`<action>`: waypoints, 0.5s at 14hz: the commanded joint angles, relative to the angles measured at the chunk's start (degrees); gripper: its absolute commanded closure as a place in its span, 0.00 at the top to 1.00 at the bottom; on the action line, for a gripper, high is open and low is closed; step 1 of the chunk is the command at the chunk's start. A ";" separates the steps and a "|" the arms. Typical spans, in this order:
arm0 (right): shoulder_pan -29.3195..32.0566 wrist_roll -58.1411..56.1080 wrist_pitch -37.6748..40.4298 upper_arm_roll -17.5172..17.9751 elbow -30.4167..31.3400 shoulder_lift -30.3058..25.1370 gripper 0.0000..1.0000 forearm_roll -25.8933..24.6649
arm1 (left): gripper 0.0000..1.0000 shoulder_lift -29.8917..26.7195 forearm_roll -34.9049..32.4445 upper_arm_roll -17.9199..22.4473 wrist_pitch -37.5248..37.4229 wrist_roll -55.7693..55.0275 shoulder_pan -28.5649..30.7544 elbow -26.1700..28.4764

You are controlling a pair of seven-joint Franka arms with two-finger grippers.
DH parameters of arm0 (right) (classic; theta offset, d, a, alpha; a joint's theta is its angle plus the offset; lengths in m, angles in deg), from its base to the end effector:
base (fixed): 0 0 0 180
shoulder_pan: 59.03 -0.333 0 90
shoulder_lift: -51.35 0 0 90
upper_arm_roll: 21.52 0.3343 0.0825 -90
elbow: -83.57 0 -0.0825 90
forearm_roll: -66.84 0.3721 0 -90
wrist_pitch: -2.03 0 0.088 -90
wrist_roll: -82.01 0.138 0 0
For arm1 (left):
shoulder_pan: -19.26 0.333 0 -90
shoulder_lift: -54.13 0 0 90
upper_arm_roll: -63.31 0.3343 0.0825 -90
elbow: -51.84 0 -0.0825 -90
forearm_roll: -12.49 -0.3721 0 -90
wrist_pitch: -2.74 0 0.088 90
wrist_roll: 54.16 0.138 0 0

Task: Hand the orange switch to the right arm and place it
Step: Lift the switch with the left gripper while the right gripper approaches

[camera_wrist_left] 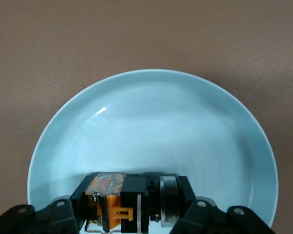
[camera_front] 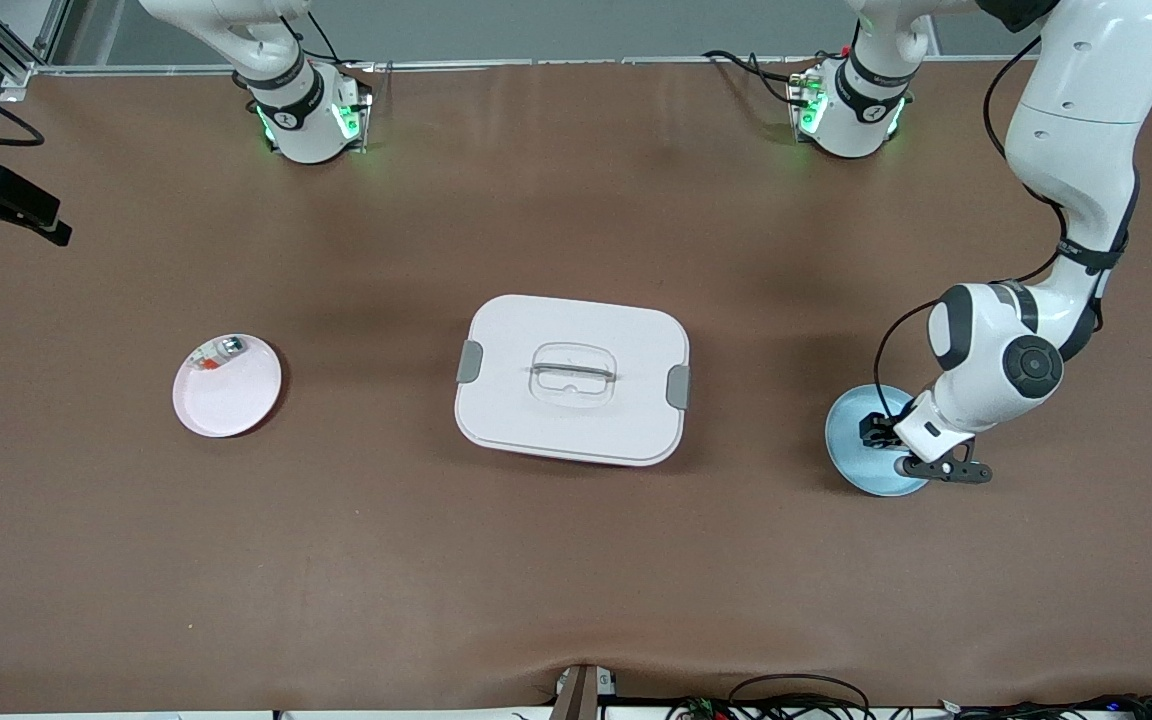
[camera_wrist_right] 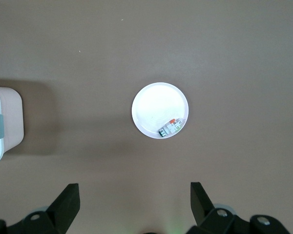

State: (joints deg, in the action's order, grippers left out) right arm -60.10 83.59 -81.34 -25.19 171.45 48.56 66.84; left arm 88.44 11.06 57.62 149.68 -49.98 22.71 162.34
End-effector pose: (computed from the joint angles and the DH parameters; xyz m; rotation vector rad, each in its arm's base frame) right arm 0.5131 -0.0242 0.6443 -3.1358 0.1142 0.0472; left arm 0.6315 -0.0227 0.1731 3.0950 -0.1772 0.0637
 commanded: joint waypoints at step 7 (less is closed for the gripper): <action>0.98 0.53 0.93 0.50 -1.75 0.42 1.00 -0.44 | 0.00 -10.92 -1.03 -0.46 -11.83 -6.72 -0.28 0.60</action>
State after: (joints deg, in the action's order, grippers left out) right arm -60.09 83.60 -81.35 -25.20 171.35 48.57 66.83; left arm 82.09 11.06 57.46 141.90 -54.44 22.65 162.00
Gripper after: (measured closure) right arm 0.000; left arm 0.278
